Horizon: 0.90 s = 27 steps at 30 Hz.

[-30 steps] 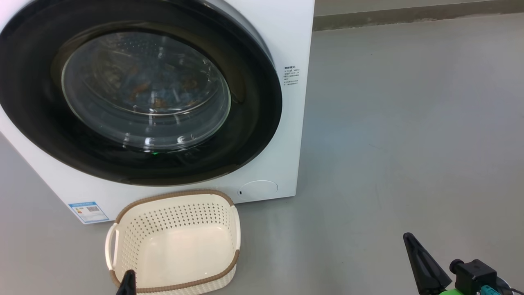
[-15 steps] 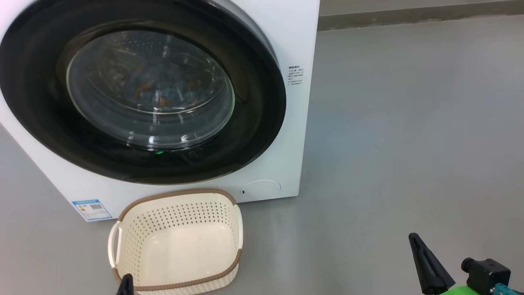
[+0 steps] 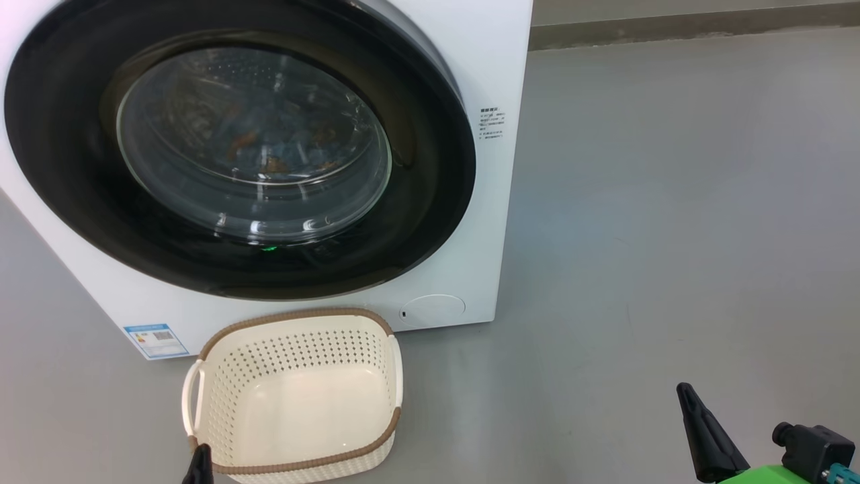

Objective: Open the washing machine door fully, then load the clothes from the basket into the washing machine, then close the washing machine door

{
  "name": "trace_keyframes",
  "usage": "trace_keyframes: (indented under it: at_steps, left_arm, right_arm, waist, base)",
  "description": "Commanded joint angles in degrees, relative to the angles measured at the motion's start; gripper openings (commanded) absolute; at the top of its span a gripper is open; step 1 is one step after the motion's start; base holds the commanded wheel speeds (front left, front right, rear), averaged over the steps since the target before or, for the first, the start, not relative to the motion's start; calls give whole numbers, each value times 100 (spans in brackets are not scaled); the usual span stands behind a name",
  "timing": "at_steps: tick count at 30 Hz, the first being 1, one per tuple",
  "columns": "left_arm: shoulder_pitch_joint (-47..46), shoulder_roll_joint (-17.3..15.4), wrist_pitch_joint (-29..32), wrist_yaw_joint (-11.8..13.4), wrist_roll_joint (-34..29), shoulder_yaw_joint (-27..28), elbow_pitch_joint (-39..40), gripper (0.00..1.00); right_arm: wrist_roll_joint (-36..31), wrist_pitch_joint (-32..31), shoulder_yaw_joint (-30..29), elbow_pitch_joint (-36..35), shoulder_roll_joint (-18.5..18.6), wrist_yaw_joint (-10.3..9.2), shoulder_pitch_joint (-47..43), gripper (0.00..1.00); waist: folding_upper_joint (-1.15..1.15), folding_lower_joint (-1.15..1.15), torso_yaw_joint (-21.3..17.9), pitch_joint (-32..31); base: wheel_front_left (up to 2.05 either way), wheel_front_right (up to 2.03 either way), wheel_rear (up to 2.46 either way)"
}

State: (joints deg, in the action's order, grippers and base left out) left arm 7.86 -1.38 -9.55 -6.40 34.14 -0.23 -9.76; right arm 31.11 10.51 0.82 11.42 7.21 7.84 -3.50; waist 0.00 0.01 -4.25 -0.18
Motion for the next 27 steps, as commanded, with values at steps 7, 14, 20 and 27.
trace_keyframes:
  at_steps: [7, 14, 20, 27]
  left_arm:
    - [-316, -89, 145, -28, 521, 137, 54, 0]
    - [-404, -94, 263, -35, 948, 180, 15, 0]
    - [-479, -99, 364, -40, 1313, 218, -19, 0]
    - [-567, -103, 482, -47, 1740, 261, -58, 0]
  right_arm:
    - [587, -128, -61, -92, 22, -11, 273, 0]
    - [1053, -236, -92, -65, 2, -13, 327, 0]
    - [1448, -331, -121, -42, -17, -14, 374, 0]
    - [1909, -443, -158, -14, -41, -16, 428, 0]
  waist:
    - [0, -1, 34, 3]
    - [0, -1, 65, 5]
    - [0, -1, 92, 8]
    - [0, -1, 124, 10]
  base:
    - [0, 0, 0]
    - [0, 0, 0]
    - [0, 0, 0]
    - [0, 0, 0]
